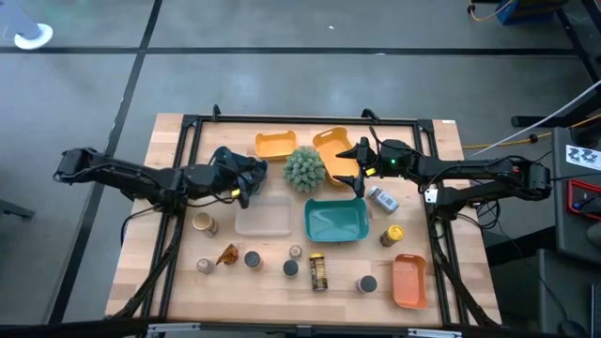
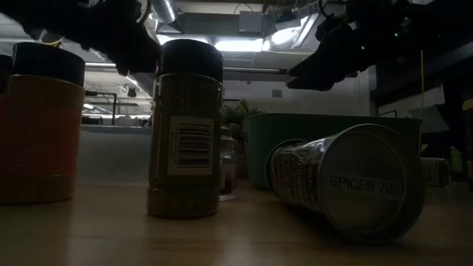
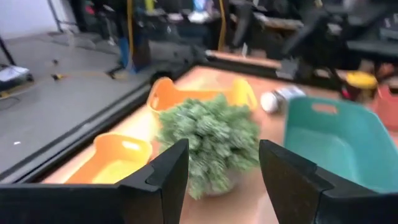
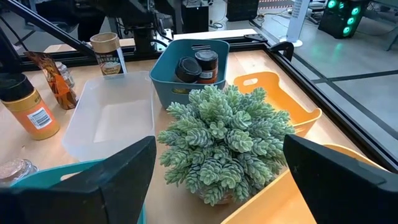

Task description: Sort spices by type

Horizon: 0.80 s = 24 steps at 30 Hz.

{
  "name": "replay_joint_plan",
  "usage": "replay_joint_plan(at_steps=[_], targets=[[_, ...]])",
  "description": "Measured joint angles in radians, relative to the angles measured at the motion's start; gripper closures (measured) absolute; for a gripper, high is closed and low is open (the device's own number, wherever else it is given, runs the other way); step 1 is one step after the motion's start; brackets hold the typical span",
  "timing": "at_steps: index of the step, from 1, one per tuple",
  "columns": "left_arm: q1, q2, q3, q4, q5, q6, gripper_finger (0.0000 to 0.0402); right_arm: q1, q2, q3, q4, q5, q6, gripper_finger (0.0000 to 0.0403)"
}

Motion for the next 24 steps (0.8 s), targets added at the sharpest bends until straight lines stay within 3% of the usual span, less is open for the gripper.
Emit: replay_joint_plan(at_steps=[6,10,15,24], targets=[[-0.044,-0.003,0.18,-0.35,0.004,-0.053,0.0225,0.0,0.0,0.0,-0.006,0.0,0.0,0.0052],[-0.058,-0.003,0.249,-0.488,0.004,-0.135,0.0224,0.0,0.0,0.0,-0.006,0.0,0.0,0.0052],[-0.056,-0.003,0.262,-0.513,0.004,-0.18,0.0208,0.0,0.0,0.0,-0.006,0.0,0.0,0.0052],[-0.012,-0.003,0.263,-0.563,0.004,-0.274,0.0137,0.0,0.0,0.0,-0.006,0.0,0.0,0.0052]])
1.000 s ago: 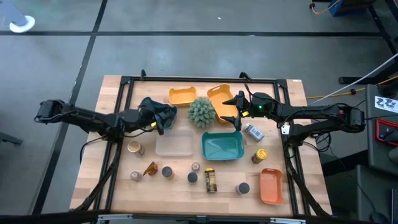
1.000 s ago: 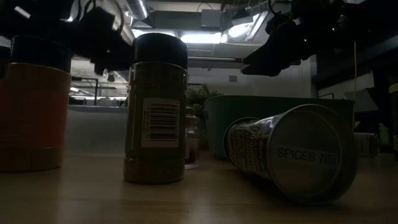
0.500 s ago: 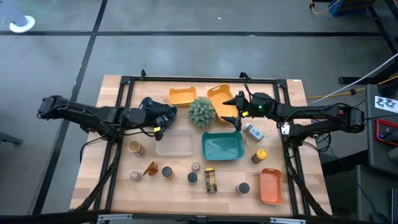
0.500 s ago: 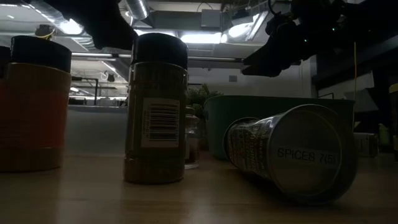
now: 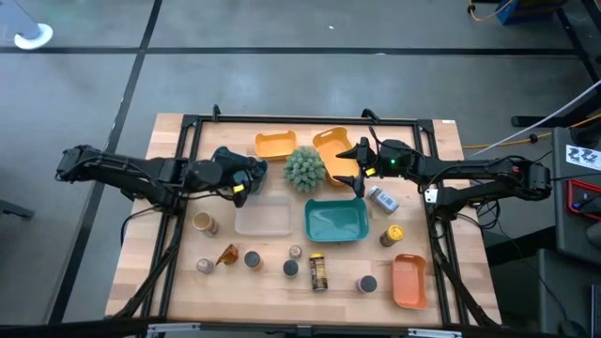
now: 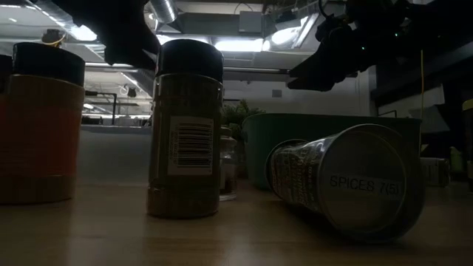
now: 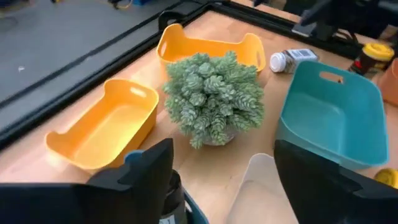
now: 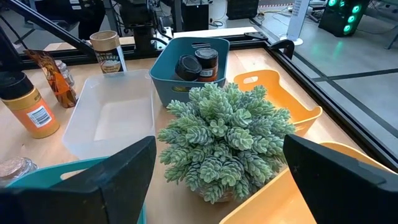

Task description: Sort spices by type

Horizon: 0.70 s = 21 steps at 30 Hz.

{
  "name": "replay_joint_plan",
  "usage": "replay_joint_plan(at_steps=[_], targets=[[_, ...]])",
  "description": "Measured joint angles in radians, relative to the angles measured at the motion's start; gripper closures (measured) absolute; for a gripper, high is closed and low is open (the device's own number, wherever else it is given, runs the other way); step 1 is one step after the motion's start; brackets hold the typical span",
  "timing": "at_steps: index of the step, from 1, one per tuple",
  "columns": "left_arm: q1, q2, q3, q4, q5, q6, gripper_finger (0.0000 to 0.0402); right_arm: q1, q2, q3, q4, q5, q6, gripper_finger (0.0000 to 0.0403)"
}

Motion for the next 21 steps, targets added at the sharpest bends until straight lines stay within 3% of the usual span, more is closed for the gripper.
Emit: replay_joint_plan(at_steps=[10,15,21], targets=[[0.017,0.0,0.226,-0.452,0.045,-0.184,0.0127,0.0,0.0,0.0,0.0,0.0,0.0,0.0052],[0.015,0.0,0.339,-0.674,0.166,-0.323,0.0126,0.0,0.0,0.0,0.0,0.0,0.0,0.0052],[0.002,0.001,0.359,-0.896,0.398,-0.627,0.0125,0.0,0.0,0.0,0.0,0.0,0.0,0.0052]])
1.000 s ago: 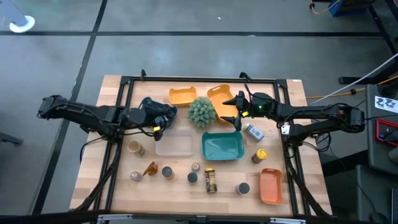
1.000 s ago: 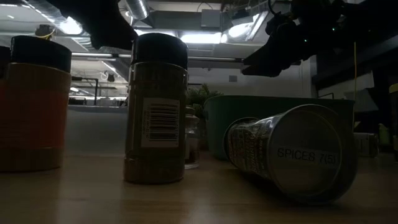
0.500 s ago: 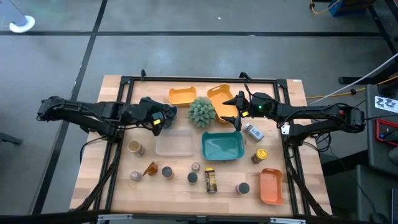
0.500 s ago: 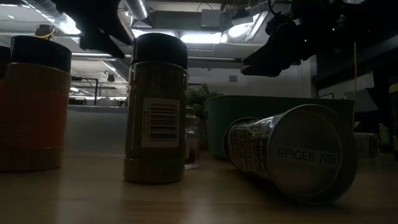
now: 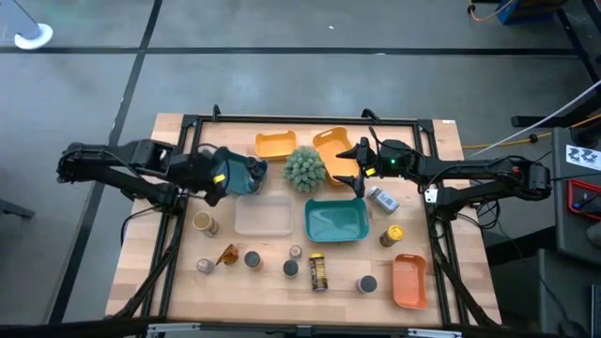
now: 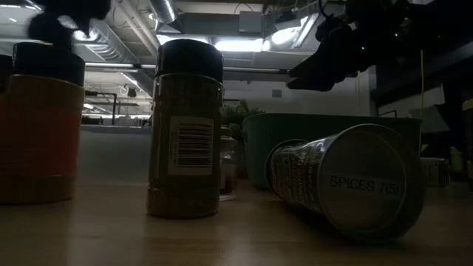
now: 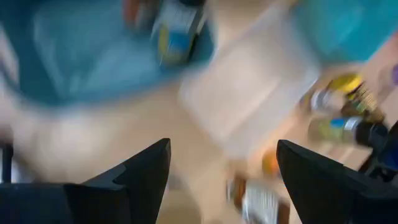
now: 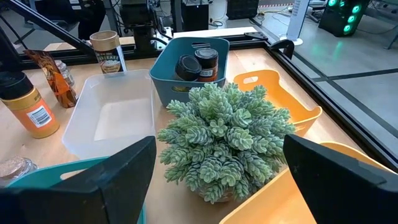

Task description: Sort spices by type

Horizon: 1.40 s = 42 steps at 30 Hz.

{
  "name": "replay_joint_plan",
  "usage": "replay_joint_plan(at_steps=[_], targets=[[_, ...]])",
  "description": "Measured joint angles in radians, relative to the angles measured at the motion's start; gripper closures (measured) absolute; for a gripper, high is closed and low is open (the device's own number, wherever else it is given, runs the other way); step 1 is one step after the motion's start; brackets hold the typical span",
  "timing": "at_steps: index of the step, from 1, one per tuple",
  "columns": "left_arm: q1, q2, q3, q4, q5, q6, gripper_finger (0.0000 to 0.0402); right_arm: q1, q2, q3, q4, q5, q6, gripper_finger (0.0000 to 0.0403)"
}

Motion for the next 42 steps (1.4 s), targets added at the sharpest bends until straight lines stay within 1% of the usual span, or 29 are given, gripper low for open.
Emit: replay_joint_plan(at_steps=[3,6,11,16,19,26,35,42], targets=[[-0.014,0.004,0.0,-0.088,0.076,-0.142,0.0125,0.0,0.0,0.0,0.0,0.0,0.0,0.0052],[-0.031,0.002,-0.008,-0.125,0.093,-0.24,0.0125,0.0,0.0,0.0,0.0,0.0,0.0,0.0052],[-0.066,0.008,-0.043,-0.108,0.102,-0.308,0.0125,0.0,0.0,0.0,-0.001,0.0,0.0,0.0052],[-0.097,0.015,-0.094,-0.112,0.186,-0.381,0.0125,0.0,0.0,0.0,-0.002,0.0,0.0,0.0052],[-0.115,0.018,-0.115,-0.111,0.205,-0.429,0.0125,0.0,0.0,0.0,-0.002,0.0,0.0,0.0052],[-0.158,0.019,-0.158,-0.107,0.215,-0.461,0.0125,0.0,0.0,0.0,-0.003,0.0,0.0,0.0052],[-0.184,0.024,-0.158,-0.105,0.216,-0.46,0.0125,0.0,0.0,0.0,-0.003,0.0,0.0,0.0052],[-0.191,0.024,-0.158,-0.096,0.216,-0.455,0.0125,0.0,0.0,0.0,-0.039,0.0,0.0,0.0052]])
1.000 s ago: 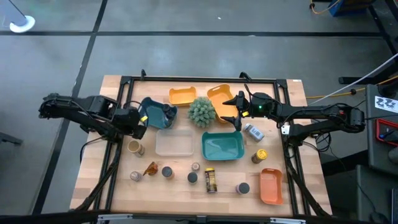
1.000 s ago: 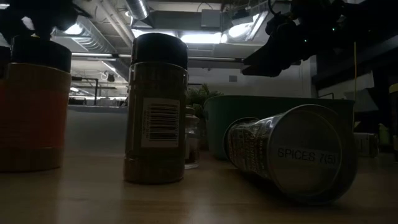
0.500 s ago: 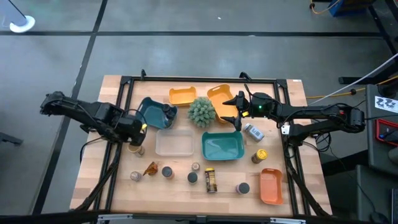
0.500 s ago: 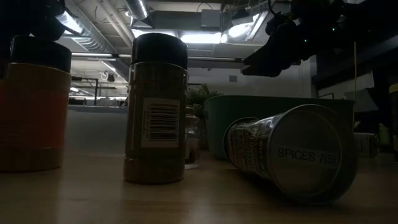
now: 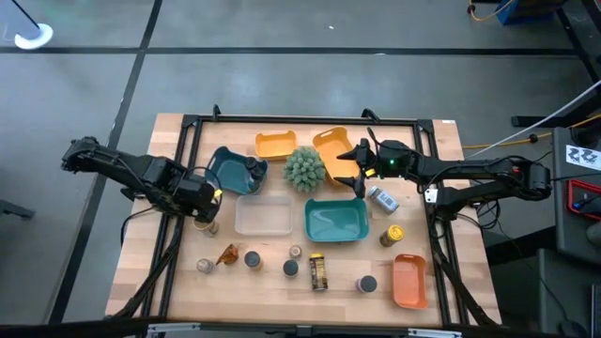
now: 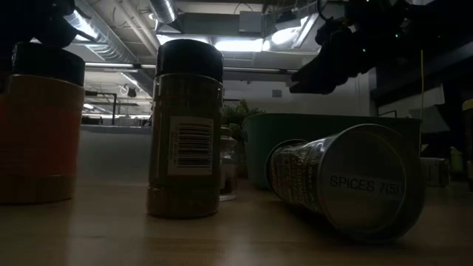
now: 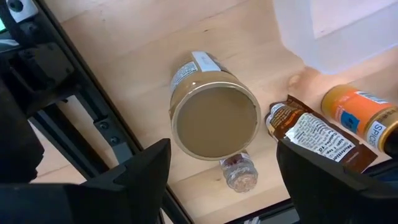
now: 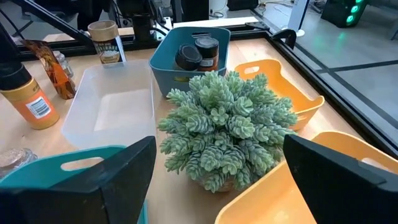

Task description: Sort spices by type

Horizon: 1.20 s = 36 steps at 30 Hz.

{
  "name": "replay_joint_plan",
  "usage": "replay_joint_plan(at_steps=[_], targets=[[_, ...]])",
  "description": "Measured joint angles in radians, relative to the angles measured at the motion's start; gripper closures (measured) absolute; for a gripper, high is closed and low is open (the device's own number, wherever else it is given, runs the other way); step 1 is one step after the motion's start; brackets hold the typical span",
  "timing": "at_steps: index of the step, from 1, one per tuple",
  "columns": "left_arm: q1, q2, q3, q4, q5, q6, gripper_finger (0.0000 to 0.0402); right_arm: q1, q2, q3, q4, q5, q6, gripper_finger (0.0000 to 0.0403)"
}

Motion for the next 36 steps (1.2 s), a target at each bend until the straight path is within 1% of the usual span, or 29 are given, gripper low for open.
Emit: replay_joint_plan(at_steps=[11,20,25,28,36], targets=[[0.0,0.0,0.0,0.013,0.0,0.08,0.0125,0.0,0.0,0.0,-0.021,0.0,0.0,0.0052],[0.0,0.0,0.0,0.013,0.0,0.079,0.0125,0.0,0.0,0.0,-0.022,0.0,0.0,0.0052],[0.0,0.0,0.0,0.012,0.0,0.106,0.0125,0.0,0.0,0.0,-0.022,0.0,0.0,0.0052],[0.0,0.0,0.0,0.011,0.0,0.077,0.0125,0.0,0.0,0.0,-0.022,0.0,0.0,0.0052],[0.0,0.0,0.0,0.02,-0.003,0.073,0.0125,0.0,0.0,0.0,-0.021,0.0,0.0,0.0052]])
